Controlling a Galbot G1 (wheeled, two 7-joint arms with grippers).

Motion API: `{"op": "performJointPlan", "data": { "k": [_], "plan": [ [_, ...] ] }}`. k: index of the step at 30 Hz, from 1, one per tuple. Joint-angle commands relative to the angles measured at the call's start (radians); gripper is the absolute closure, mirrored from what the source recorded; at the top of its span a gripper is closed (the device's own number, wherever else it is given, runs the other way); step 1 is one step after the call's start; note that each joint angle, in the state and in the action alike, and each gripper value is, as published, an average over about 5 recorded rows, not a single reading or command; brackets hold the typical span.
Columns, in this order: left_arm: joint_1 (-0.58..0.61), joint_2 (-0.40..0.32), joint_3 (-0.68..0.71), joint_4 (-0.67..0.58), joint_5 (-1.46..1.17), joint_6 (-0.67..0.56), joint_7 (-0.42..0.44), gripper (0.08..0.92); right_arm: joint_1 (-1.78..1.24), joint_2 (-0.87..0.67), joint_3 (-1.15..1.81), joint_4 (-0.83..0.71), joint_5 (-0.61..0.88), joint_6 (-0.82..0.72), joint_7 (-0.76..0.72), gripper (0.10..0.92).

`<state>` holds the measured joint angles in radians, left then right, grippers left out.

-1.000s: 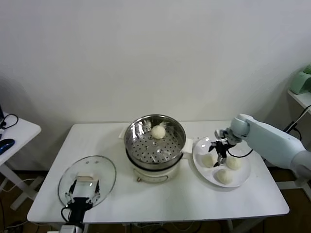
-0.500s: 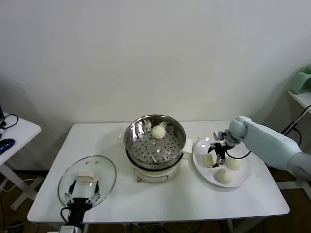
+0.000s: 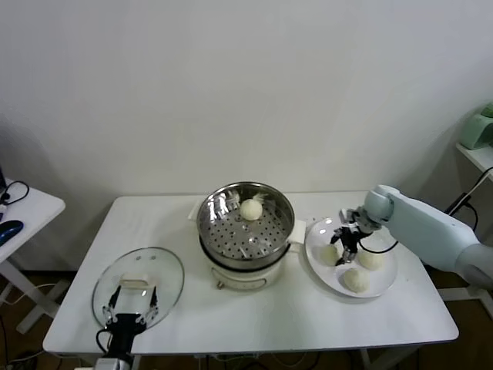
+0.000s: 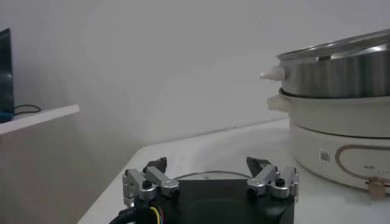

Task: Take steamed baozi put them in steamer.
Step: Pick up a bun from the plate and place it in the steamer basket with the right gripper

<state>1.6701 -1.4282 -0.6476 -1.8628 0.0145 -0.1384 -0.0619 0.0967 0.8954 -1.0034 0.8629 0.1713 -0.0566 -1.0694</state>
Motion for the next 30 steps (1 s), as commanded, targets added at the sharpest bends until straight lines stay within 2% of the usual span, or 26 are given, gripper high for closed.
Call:
{"op": "performJointPlan", "data": {
  "k": [1,12,20,24,30],
  "plan": [
    [-0.001,-0.002,0.001,-0.002,0.002,0.002,0.000,0.177,0.027,-0.002,-0.011,0.006,0.058,-0.012,0.004,0.329],
    [-0.008,0.003,0.005,-0.018,0.003,0.017,-0.005,0.177,0.415,-0.021,-0.302,0.032,0.440,-0.058,-0.003,0.330],
    [-0.014,0.012,0.013,-0.032,0.001,0.028,-0.005,0.177,0.719,0.051,-0.527,0.037,0.765,-0.067,-0.018,0.323],
    [-0.022,0.009,0.044,-0.033,0.016,0.036,-0.005,0.177,0.747,0.115,-0.535,0.055,0.843,-0.088,0.000,0.328],
    [-0.034,-0.013,0.085,-0.059,0.023,0.067,-0.008,0.177,0.700,0.242,-0.496,0.064,0.868,-0.126,0.027,0.330]
  ]
}}
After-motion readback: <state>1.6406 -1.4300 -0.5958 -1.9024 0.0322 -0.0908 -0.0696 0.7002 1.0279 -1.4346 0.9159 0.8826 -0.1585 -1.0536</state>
